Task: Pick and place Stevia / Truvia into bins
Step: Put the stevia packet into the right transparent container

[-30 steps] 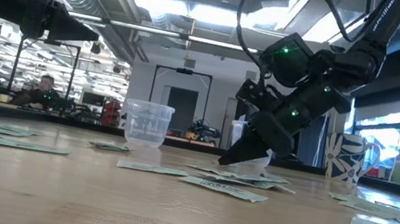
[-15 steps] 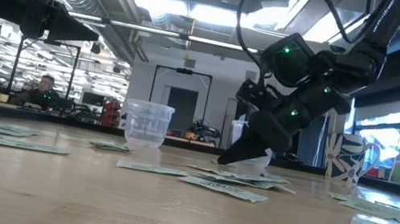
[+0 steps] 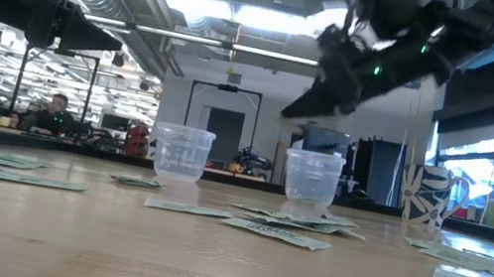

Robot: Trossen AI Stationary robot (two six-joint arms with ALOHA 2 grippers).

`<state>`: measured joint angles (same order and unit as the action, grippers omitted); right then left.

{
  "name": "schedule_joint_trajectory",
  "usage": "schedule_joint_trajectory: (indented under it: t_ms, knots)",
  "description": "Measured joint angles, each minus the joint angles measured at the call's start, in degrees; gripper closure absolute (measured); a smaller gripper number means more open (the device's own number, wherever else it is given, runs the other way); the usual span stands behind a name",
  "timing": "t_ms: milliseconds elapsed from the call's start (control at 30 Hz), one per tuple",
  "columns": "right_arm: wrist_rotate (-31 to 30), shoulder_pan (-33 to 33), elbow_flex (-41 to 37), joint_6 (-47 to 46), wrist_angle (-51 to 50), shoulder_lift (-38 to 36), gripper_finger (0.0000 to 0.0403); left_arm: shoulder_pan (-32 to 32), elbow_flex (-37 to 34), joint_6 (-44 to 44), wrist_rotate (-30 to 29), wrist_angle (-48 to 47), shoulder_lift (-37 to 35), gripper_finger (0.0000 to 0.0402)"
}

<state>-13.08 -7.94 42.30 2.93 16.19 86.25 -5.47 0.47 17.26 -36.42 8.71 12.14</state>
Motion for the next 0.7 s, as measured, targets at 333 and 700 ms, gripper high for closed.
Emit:
schedule_joint_trajectory:
  t_ms: [333, 700]
  knots:
    - [-8.9, -5.2, 0.1, 1.6, -3.2, -4.5, 0.0401, 0.0, 0.0, 0.0, 0.2, 0.0, 0.0, 0.0345]
    - [-8.9, -10.6, 0.1, -4.1, -6.6, 3.1, 0.0400, 0.0, 0.0, 0.0, 0.2, 0.0, 0.0, 0.0345]
